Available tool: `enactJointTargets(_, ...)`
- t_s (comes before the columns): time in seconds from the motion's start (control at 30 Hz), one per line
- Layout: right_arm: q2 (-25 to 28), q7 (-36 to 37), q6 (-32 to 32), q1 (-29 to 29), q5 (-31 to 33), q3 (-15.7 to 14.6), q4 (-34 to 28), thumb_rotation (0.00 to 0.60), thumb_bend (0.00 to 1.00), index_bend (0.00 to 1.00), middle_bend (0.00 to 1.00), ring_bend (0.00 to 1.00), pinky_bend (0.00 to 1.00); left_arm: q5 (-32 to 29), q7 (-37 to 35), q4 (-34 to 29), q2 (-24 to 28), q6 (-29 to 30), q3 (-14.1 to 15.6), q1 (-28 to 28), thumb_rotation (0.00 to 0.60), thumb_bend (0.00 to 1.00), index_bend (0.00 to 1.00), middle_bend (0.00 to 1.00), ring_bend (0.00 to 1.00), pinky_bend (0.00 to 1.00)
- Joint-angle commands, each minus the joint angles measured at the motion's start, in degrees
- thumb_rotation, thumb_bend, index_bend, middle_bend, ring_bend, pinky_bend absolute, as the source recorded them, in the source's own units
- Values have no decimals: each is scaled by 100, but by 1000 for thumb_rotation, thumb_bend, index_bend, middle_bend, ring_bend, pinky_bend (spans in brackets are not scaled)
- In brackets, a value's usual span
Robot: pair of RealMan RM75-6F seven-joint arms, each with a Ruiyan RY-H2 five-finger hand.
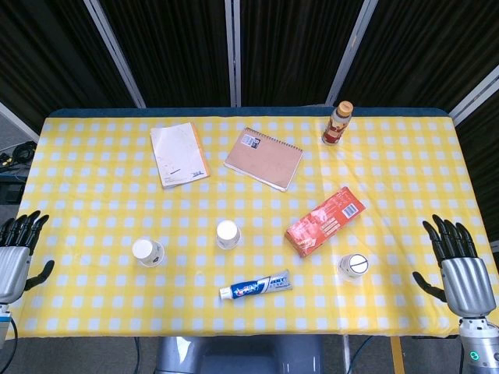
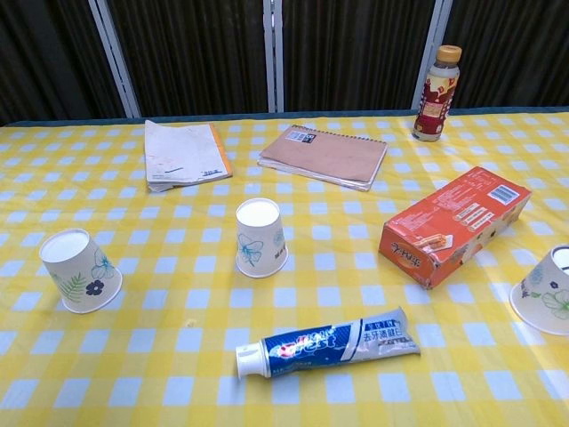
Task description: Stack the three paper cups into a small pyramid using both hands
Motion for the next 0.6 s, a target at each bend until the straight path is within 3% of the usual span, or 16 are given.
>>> enactJointTargets(0.03,2,-8,1,0,2,-3,-9,600,88,0,0,0,0,8,-31,-3,7,-4,16,-7,600,356,0,0,0,0)
enactJointTargets(0.6,44,29,-39,-1,-28,-42,-99,600,86,0,0,0,0,48,50,20,-108,-291,68,-172,600,356,0,0,0,0)
